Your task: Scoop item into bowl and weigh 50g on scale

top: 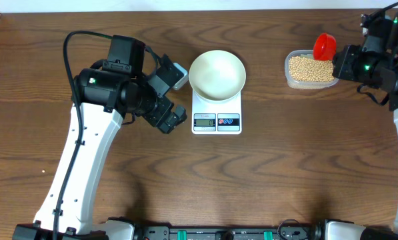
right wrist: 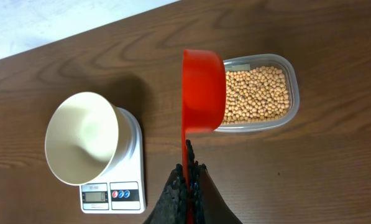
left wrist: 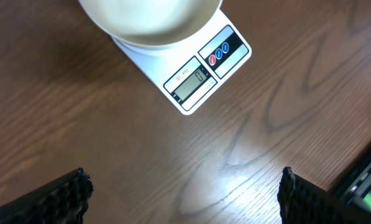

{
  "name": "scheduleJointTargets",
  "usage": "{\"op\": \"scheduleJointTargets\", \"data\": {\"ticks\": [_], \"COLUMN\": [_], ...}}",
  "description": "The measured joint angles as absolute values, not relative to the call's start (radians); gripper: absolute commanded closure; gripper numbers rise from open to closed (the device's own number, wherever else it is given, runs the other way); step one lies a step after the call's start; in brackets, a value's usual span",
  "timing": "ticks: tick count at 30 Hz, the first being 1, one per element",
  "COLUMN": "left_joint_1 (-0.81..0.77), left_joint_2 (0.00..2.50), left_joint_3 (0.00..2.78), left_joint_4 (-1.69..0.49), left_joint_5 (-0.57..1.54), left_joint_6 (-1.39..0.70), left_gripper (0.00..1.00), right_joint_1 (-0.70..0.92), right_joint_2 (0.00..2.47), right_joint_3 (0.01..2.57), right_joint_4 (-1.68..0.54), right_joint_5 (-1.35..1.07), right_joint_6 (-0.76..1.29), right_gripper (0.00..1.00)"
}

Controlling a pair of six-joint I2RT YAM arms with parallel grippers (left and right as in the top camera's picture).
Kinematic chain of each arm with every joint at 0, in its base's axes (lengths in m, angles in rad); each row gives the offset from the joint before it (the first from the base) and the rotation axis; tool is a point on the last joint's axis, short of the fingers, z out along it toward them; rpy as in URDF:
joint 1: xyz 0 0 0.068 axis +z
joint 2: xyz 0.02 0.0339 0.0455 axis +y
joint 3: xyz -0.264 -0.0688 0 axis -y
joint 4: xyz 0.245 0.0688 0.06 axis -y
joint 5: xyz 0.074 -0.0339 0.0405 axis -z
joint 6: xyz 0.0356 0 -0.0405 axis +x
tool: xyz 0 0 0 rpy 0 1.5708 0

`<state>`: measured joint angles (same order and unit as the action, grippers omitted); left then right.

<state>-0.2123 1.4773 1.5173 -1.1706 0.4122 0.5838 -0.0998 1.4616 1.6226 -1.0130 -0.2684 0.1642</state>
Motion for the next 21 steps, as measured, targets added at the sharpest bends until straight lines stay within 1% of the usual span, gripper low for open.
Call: {"op": "scheduleJointTargets", "data": {"ticks": [2, 8, 21], "left_joint_1": [-0.212, -0.212, -0.212], "left_joint_2": [1.477, 1.477, 1.477], "left_joint_3": [1.517, 1.517, 1.517], "left_joint_4": [-1.17, -1.17, -1.17], "left_joint_5": [0.413, 0.412, 0.412], "left_joint_6": [0.628, 0.677, 0.689], "left_gripper": [0.02, 0.02, 0.02], "right_joint_1": [-0.1, -0.1, -0.1], "right_joint_2": [1.462, 1.462, 1.462], "right_joint_3": [1.623, 1.623, 1.623], "right_joint_4": [-1.013, -1.013, -1.013], "right_joint_5": [-0.268, -0.268, -0.268], "right_joint_6": [0.163, 0.159, 0.155], "right_gripper": [0.99, 0.99, 0.99]}}
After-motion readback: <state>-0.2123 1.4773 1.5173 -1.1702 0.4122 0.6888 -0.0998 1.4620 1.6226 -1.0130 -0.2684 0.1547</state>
